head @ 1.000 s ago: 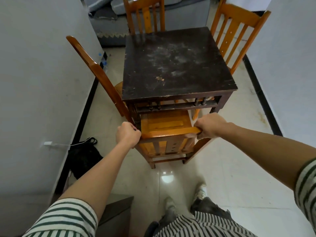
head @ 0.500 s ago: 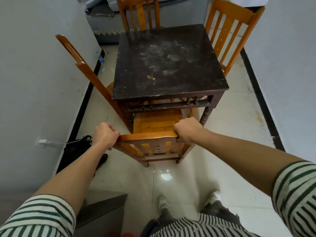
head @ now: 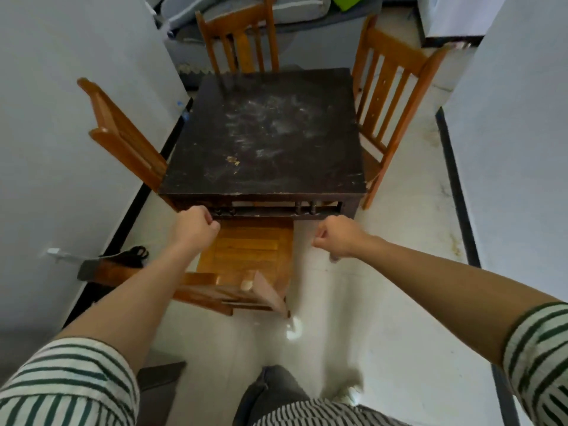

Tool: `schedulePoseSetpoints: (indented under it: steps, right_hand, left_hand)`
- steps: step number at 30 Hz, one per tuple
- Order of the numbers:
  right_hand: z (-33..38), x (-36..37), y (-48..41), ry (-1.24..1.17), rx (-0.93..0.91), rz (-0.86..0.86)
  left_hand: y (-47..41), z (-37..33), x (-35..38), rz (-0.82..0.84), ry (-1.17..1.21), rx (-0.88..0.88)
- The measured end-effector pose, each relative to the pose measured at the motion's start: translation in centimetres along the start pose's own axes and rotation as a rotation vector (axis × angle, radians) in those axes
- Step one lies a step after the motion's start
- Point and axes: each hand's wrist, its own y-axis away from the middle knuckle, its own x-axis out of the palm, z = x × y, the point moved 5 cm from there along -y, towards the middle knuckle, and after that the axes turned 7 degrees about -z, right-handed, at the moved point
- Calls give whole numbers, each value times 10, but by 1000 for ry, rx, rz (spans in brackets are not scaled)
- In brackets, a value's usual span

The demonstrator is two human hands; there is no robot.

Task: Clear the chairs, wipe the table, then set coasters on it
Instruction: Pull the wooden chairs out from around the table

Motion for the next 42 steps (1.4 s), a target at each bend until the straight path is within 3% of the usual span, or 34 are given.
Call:
schedulePoseSetpoints:
  steps: [5, 15, 22, 27, 34, 42]
  right_hand:
    - [-89, -45, -32, 46, 105, 79]
    - [-264, -148, -129, 36, 323, 62]
    - [-352, -219, -190, 15, 377, 37]
    - [-413, -271, -264, 26, 301, 59]
    - [-483, -354, -356, 62, 163, 104]
    - [-477, -441, -485, 132, -22, 96]
  left_hand:
    - [-22, -105, 39, 72, 20, 115]
    - [-159, -311, 136, 278, 149, 215]
    - [-221, -424, 159, 382, 206, 274]
    - [-267, -497, 185, 364, 201, 176]
    - [-299, -582, 216, 362, 370, -114]
    - [-323, -625, 224, 346, 451, -258]
